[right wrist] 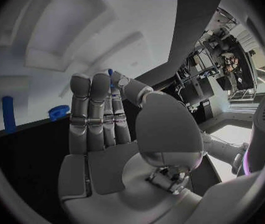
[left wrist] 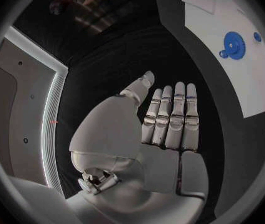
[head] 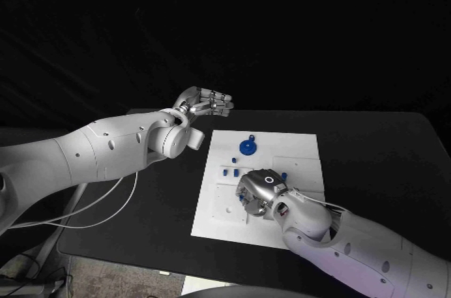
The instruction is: Assemble the parts on the task board
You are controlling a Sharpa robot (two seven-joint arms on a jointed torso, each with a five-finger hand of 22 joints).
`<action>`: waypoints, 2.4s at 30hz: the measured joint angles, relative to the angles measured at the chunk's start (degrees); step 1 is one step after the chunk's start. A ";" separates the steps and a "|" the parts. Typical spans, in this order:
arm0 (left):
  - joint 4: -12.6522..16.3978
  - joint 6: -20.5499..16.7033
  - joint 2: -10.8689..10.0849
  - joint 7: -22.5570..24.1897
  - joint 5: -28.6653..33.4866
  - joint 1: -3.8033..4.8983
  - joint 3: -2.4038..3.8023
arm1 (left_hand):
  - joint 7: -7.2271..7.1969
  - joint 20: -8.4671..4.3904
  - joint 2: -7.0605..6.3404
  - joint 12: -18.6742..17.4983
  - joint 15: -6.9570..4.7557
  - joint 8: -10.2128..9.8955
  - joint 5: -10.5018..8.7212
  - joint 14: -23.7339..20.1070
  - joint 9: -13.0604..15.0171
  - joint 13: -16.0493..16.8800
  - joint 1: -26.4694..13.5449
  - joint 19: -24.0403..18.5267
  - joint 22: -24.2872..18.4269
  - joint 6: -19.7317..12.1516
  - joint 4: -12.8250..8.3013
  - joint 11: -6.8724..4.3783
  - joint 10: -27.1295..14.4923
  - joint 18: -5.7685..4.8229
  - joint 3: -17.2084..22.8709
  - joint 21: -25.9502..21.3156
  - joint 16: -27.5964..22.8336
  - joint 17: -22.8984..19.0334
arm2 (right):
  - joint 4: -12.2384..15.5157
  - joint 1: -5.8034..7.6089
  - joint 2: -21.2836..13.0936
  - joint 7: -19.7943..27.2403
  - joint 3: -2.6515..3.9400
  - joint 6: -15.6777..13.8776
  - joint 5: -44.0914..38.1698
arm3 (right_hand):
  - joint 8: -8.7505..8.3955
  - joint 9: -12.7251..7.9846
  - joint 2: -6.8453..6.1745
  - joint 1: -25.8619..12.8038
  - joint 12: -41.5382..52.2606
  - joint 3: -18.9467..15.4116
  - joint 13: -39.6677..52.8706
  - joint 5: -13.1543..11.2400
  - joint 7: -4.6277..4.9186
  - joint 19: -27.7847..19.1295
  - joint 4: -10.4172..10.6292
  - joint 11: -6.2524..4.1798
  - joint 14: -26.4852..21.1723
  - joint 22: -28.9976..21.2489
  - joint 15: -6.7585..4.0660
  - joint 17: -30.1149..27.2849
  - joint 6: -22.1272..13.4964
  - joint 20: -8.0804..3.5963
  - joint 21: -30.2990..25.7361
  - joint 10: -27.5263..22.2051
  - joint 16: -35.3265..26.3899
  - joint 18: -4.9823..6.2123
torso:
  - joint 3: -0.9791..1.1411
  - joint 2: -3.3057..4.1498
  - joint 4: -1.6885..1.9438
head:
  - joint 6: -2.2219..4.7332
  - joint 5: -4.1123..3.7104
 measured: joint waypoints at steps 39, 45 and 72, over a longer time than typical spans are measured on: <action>-0.27 0.52 0.00 -0.60 0.00 0.00 -0.03 | 0.00 0.00 0.00 0.00 0.21 0.00 0.00 -0.21 0.00 0.00 0.00 0.00 -0.79 0.00 0.26 0.21 -0.21 0.00 -0.57 0.00 0.00 0.00 | -1.36 -0.44 0.90 -0.16 -0.04 -1.97 -2.05 | -0.13 0.01 -0.09 -0.05 0.24 0.01 0.02 0.07 -0.13 0.65 -0.30 0.00 0.00 1.62 0.00 -0.45 0.12 0.03 -0.50 -0.01 0.38 -0.32 | 0.02 -0.04 -0.04 | -0.29 0.34; -0.71 0.59 0.08 -0.69 0.00 0.00 -0.03 | 0.00 0.01 0.00 0.00 0.21 0.00 0.00 -0.21 0.00 0.00 0.00 0.42 -1.18 0.00 0.41 0.21 -0.21 0.01 -0.73 0.00 0.00 0.00 | -1.11 -0.57 0.75 -0.16 -0.06 -1.96 -2.08 | -0.15 0.00 -0.08 -0.04 0.24 0.00 0.02 0.07 -0.12 0.74 -0.30 0.00 0.00 1.84 0.00 -0.53 0.11 0.11 -0.73 -0.01 0.48 -0.36 | 0.03 -0.06 -0.06 | -0.29 0.34; -1.27 0.86 0.30 -0.85 0.00 0.00 -0.07 | 0.00 0.00 0.17 0.00 0.41 0.00 0.00 -0.41 0.00 0.00 0.17 0.42 -1.80 0.00 0.41 0.21 -0.61 0.01 -0.72 0.00 0.00 0.00 | -1.25 -0.67 0.63 -0.95 -0.10 -2.68 -2.56 | 0.01 0.02 0.14 0.19 0.17 0.09 -0.02 0.06 -0.12 0.73 -0.55 0.09 0.01 3.01 0.01 -0.74 0.39 0.12 -1.32 0.33 0.73 -0.07 | 0.00 -0.05 -0.02 | -0.33 0.22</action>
